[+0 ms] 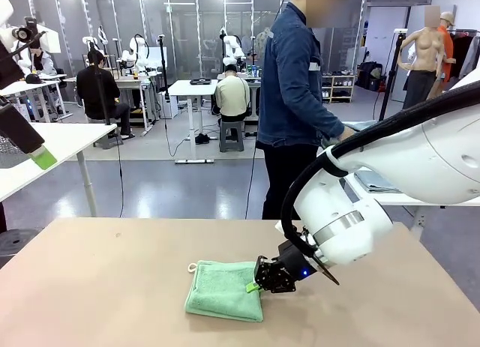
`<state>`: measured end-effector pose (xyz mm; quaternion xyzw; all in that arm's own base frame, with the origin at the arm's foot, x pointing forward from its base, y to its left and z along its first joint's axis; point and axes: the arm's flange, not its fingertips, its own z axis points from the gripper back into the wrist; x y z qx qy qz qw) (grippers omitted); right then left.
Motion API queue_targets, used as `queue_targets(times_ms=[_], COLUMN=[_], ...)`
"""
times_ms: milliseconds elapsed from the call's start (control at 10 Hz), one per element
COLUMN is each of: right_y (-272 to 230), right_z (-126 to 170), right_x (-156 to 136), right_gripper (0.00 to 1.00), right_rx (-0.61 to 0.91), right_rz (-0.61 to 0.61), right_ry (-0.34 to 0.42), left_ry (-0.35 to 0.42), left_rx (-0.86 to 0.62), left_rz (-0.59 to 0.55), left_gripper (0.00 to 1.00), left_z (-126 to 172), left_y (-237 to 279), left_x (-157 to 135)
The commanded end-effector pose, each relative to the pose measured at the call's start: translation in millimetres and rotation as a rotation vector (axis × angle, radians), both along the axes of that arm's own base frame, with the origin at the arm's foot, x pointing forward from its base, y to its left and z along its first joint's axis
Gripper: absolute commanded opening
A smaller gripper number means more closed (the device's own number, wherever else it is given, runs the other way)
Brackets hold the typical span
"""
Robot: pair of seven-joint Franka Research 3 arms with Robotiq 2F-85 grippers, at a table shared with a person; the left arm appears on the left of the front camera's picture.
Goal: Fold the towels and place them in the basket.
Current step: Place the folded Towel with hook on the right side of the table.
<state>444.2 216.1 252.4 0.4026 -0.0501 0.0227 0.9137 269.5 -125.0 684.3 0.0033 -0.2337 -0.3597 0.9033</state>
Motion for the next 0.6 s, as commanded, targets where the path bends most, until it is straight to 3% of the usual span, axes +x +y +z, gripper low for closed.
queue_targets(times_ms=[0, 100, 500], right_y=[9.9, 0.0, 0.0], right_z=[-5.8, 0.0, 0.0], right_x=[-7.9, 0.0, 0.0], right_gripper=[0.0, 0.0, 0.0], right_rx=[-0.037, 0.0, 0.0], right_rz=[-0.002, 0.0, 0.0], right_ry=[0.037, 0.0, 0.0], left_ry=[-0.016, -0.016, -0.016], left_rx=[0.003, 0.003, 0.003], left_rz=[0.013, 0.013, 0.013], left_gripper=[1.0, 1.0, 1.0], left_z=[0.3, 0.3, 0.3], left_y=[-1.5, -1.5, -1.5], left_x=[1.3, 1.3, 1.3])
